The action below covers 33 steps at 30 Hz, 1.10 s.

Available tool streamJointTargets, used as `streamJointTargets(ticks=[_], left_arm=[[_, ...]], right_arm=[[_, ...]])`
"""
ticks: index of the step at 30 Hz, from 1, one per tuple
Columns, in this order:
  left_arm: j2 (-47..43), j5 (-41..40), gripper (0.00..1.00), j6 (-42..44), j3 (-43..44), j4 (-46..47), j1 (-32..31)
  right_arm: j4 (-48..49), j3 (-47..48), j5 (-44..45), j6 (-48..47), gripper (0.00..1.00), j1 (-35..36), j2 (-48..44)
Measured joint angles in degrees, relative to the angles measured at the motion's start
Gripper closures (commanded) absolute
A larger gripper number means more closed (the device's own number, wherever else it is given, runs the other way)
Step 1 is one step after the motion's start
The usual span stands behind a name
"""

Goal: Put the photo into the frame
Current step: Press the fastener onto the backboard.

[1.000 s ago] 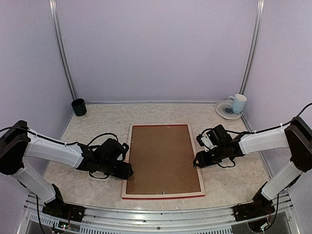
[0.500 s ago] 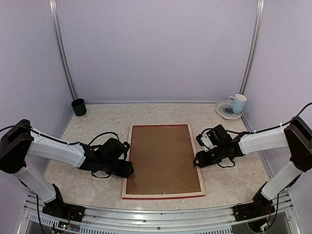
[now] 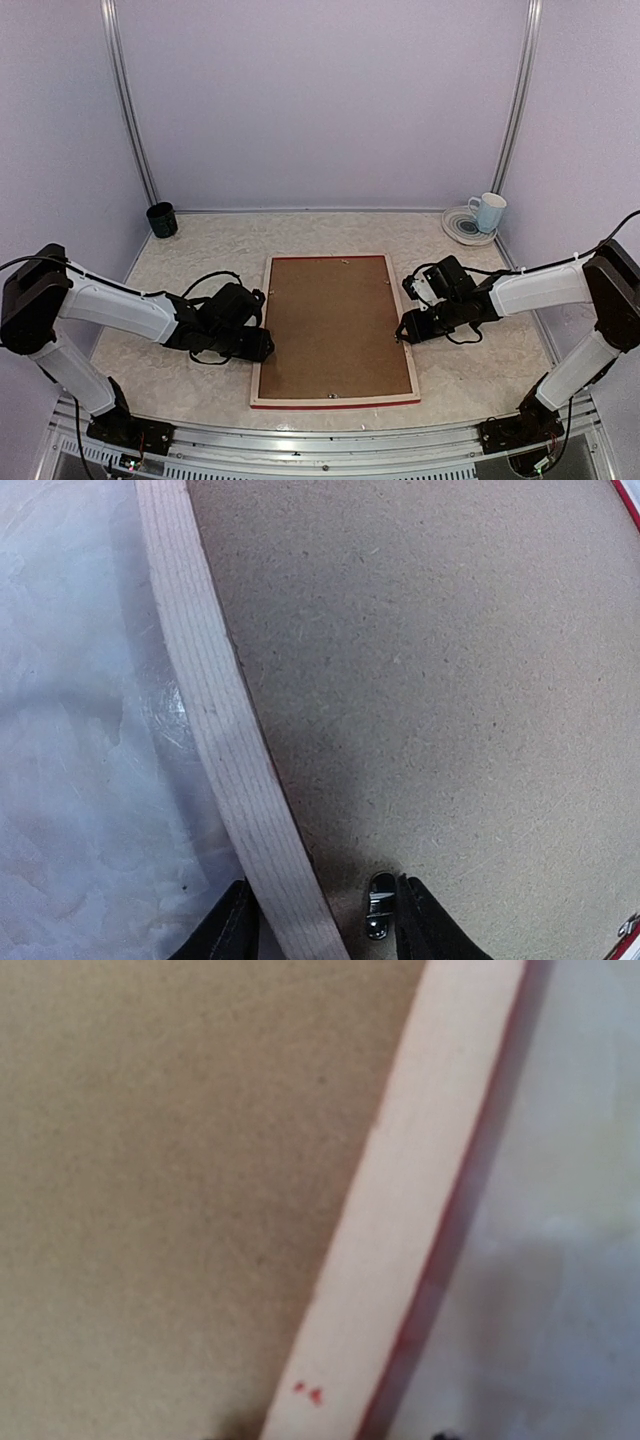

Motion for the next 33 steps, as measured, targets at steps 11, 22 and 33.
streamJointTargets(ticks=[11,22,33], left_arm=[[-0.07,-0.5,0.69,-1.86,0.0,0.02,0.11],[-0.26,-0.59,0.76,-2.32,-0.02,-0.11,0.11],[-0.61,-1.29,0.77,-3.72,-0.02,-0.39,0.17]], right_arm=[[0.2,0.0,0.0,-0.07,0.53,0.0,0.13],[0.17,0.13,0.09,-0.46,0.53,0.0,0.22],[-0.44,0.74,0.72,-0.85,0.53,0.0,0.63]])
